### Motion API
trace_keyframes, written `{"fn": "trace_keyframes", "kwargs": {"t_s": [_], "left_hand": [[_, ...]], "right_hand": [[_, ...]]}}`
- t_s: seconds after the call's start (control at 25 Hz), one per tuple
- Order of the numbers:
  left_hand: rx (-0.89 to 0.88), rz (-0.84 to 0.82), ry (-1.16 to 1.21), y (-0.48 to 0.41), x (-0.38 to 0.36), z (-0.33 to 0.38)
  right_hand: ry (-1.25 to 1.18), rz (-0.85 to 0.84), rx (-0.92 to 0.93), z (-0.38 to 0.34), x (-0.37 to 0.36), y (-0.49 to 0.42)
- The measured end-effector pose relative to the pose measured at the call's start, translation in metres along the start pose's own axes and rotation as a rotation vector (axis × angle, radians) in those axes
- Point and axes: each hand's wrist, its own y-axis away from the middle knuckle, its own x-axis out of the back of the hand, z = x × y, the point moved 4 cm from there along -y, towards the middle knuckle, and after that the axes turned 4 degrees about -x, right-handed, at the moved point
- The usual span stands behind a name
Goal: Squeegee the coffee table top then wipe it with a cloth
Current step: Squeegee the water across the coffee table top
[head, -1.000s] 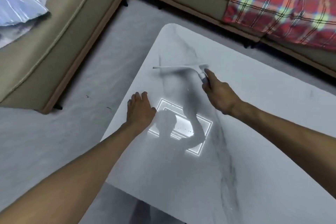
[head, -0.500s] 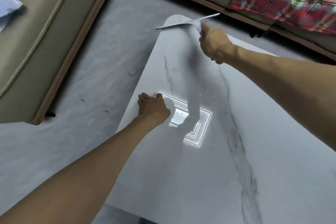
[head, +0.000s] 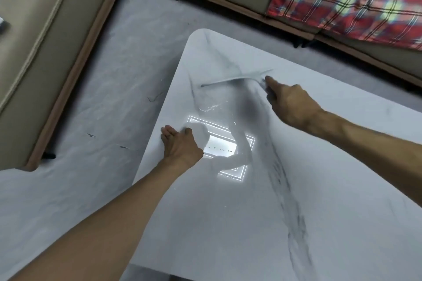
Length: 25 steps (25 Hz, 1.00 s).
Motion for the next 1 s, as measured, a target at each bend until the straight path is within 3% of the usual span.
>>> {"fn": "trace_keyframes", "kwargs": {"t_s": [0.16,0.24,0.44,0.56,0.76,0.88,1.0], "left_hand": [[-0.001,-0.009,-0.032,-0.001,-0.001,0.001],[0.002,-0.011,-0.057,-0.003,-0.004,0.001],[0.020,-0.033,-0.059,-0.003,-0.004,-0.001],[0.012,-0.037,-0.044,0.001,0.002,0.000],[-0.019,-0.011,0.037,0.010,0.008,-0.010],[-0.082,0.150,0.161,0.013,0.019,-0.028],[-0.066,0.302,0.292,0.019,0.031,-0.049]], "right_hand": [[-0.254,0.002,-0.276,0.007,0.015,-0.047],[-0.277,-0.013,-0.309,0.011,-0.003,-0.039],[-0.224,-0.100,-0.233,0.012,-0.057,0.051],[-0.221,-0.185,-0.240,0.007,-0.052,0.085],[-0.239,0.107,-0.209,-0.038,-0.005,-0.006],[-0.288,0.056,-0.207,-0.082,-0.015,-0.061],[-0.240,0.015,-0.071,-0.097,-0.045,-0.044]]}}
